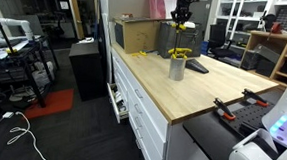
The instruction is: Remove the wrench from the black stand and put it in the silver holder.
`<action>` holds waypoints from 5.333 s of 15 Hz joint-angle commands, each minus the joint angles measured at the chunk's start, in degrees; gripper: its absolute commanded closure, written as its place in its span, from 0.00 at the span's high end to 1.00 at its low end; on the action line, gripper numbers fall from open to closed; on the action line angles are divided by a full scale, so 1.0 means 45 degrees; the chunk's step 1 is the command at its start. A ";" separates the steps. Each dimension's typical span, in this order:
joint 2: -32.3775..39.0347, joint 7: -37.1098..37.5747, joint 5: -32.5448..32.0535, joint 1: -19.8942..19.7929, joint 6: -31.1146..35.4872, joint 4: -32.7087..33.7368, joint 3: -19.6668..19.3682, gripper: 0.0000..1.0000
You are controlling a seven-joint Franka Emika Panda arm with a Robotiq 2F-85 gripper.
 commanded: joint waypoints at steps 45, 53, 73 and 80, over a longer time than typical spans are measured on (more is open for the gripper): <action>0.0772 -0.8024 -0.1413 -0.0149 0.2639 -0.2487 0.0681 0.06; 0.0135 -1.1742 -0.0665 -0.0442 0.2253 -0.2547 0.0645 0.06; -0.1487 -0.9583 0.1333 -0.0758 0.0808 -0.2743 0.0038 1.00; -0.2101 -0.5830 0.1013 -0.1166 0.0202 -0.2301 -0.1118 1.00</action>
